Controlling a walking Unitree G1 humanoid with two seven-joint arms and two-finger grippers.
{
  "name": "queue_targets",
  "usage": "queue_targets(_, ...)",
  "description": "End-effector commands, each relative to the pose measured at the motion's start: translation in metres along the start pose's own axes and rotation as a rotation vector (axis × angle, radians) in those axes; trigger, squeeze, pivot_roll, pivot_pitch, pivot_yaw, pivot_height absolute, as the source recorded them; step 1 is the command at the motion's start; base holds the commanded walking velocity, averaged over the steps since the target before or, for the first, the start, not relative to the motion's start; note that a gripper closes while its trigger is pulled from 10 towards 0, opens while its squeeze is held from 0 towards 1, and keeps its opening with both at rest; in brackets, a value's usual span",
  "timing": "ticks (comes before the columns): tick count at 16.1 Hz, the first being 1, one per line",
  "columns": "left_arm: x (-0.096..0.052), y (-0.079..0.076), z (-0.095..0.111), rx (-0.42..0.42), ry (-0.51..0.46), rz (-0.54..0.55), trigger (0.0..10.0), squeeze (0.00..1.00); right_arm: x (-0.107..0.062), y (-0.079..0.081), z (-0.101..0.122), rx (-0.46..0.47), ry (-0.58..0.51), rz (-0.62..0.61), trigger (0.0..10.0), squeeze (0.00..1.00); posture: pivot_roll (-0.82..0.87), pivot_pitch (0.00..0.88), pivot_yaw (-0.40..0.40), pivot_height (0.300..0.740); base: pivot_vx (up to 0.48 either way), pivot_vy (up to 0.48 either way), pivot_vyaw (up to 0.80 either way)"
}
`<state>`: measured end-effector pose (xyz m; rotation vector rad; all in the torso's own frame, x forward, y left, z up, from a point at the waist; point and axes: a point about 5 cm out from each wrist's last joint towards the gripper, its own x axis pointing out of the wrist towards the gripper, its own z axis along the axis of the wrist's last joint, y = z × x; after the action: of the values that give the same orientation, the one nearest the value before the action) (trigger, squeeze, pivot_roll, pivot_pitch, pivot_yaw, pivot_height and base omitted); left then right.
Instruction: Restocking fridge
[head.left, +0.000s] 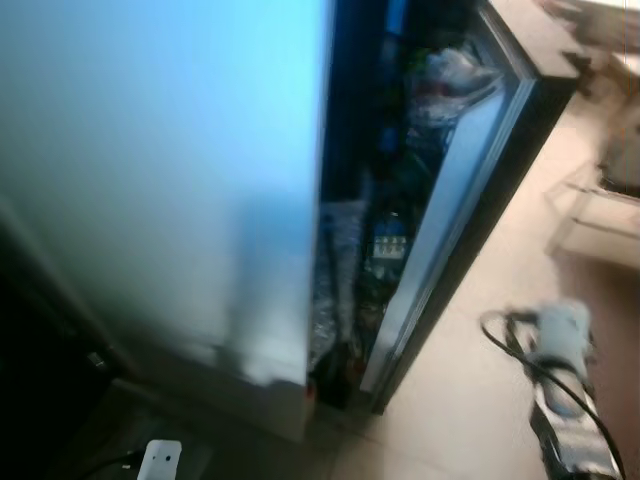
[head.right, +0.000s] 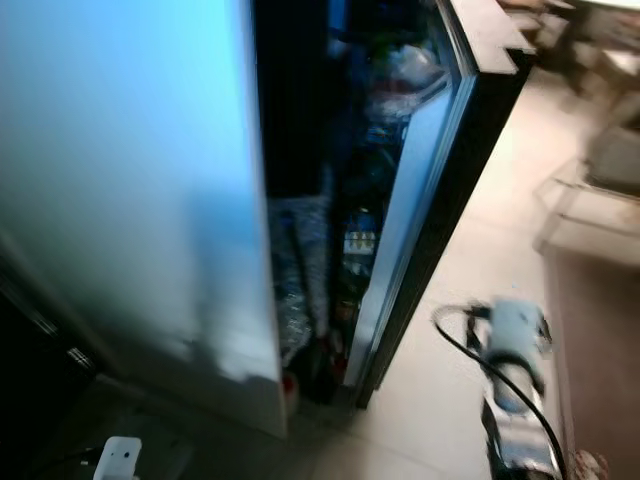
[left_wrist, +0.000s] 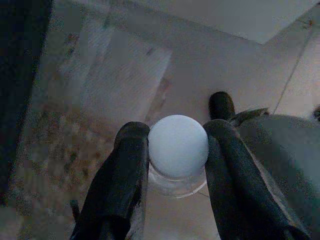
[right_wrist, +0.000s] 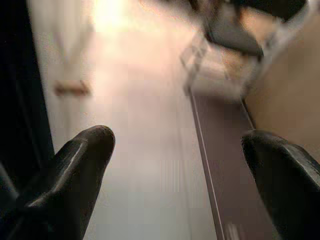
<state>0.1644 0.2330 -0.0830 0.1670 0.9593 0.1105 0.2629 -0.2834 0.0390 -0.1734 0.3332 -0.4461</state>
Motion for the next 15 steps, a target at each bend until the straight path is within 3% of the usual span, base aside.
queue_targets(1,0.000,-0.003,-0.002,0.006,0.007,-0.002,10.0,0.00,-0.002,-0.005,-0.012,0.008,0.038,-0.021,10.0,0.00,-0.03,0.069,-0.009,0.740,0.000,0.000,0.00)
queue_targets(5,0.000,-0.002,-0.001,0.007,0.005,0.000,10.0,0.00,-0.011,-0.013,-0.052,-0.003,0.174,-0.035,10.0,0.00,-0.03,0.069,-0.005,0.740,0.000,0.000,0.00)
queue_targets(9,0.000,-0.001,-0.001,0.009,0.004,0.001,10.0,0.00,-0.012,-0.016,-0.061,-0.010,0.205,-0.016,10.0,0.00,-0.03,0.069,-0.005,0.740,0.000,0.000,0.00)
queue_targets(13,0.000,-0.003,0.000,0.011,0.005,-0.007,10.0,0.00,-0.022,0.008,-0.083,0.015,0.315,0.148,10.0,0.00,-0.04,0.062,-0.006,0.740,0.000,0.000,0.00)
queue_targets(15,0.000,-0.004,0.000,0.014,0.007,-0.010,10.0,0.00,-0.045,0.018,-0.116,0.012,0.485,0.212,10.0,0.00,-0.04,0.056,-0.005,0.740,0.000,0.000,0.00)
